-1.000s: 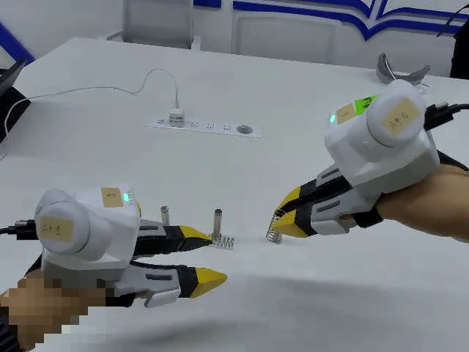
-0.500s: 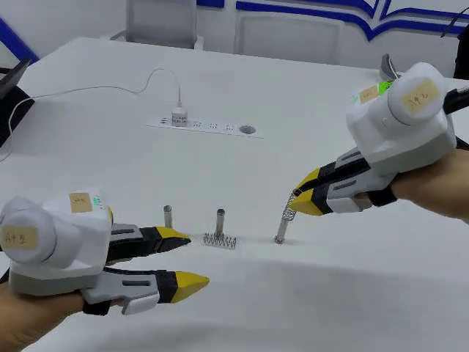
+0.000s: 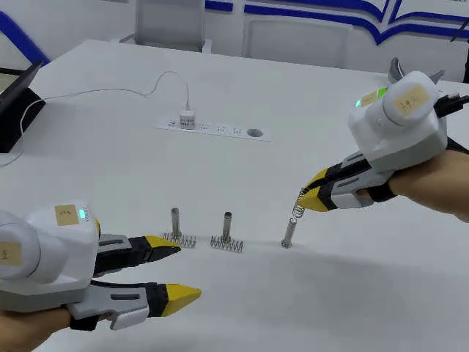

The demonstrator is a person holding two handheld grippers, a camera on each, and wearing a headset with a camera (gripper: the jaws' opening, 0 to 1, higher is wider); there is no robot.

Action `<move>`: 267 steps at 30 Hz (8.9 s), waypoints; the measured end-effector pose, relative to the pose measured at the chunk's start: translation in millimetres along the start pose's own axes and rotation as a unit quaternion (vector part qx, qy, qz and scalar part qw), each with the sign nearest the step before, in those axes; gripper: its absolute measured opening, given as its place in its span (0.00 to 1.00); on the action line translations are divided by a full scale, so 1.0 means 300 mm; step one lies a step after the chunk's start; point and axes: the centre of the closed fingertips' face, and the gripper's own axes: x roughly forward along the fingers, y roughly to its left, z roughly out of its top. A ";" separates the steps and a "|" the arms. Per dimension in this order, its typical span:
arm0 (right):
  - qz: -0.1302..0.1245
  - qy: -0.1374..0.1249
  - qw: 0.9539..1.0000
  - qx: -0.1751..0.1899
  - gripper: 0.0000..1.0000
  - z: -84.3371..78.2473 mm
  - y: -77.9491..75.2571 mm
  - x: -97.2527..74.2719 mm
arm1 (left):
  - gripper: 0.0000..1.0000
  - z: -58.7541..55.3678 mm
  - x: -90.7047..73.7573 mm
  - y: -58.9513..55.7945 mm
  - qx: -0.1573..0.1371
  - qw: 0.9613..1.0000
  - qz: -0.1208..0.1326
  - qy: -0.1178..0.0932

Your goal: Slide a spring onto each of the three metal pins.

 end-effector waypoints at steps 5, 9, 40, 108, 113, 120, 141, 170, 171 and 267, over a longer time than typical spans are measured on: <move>0.003 0.006 1.000 0.004 0.12 -0.014 -0.005 0.020 | 0.42 -0.005 -0.005 0.003 -0.004 1.000 0.002 0.000; 0.004 0.008 1.000 0.008 0.12 -0.020 -0.008 0.030 | 0.42 -0.009 -0.005 0.004 -0.007 1.000 0.003 0.000; 0.010 0.022 0.999 0.046 0.12 -0.112 -0.012 0.138 | 0.42 -0.015 -0.008 0.000 -0.013 1.000 0.005 0.000; 0.054 0.011 0.998 -0.007 0.17 -0.049 0.194 0.256 | 0.42 -0.004 -0.016 0.020 -0.010 1.000 0.013 -0.003; 0.064 0.012 0.998 -0.014 0.17 -0.041 0.185 0.290 | 0.42 -0.001 -0.010 0.018 -0.009 1.000 0.011 -0.003; 0.067 0.011 0.998 -0.020 0.17 -0.020 0.175 0.325 | 0.42 0.002 -0.008 0.021 -0.009 1.000 0.011 -0.004; 0.094 0.051 0.994 -0.026 0.15 -0.051 0.177 0.415 | 0.41 -0.004 -0.020 0.029 -0.011 1.000 0.016 0.001; 0.122 0.062 0.986 -0.095 0.12 -0.023 0.301 0.274 | 0.40 0.011 0.040 0.021 0.007 1.000 -0.003 0.010; 0.123 0.061 0.986 -0.097 0.12 -0.021 0.305 0.268 | 0.40 0.012 0.042 0.020 0.008 1.000 -0.004 0.010; 0.160 -0.018 0.975 -0.154 0.12 0.225 0.500 0.131 | 0.13 0.036 0.107 -0.054 0.054 0.997 -0.046 -0.004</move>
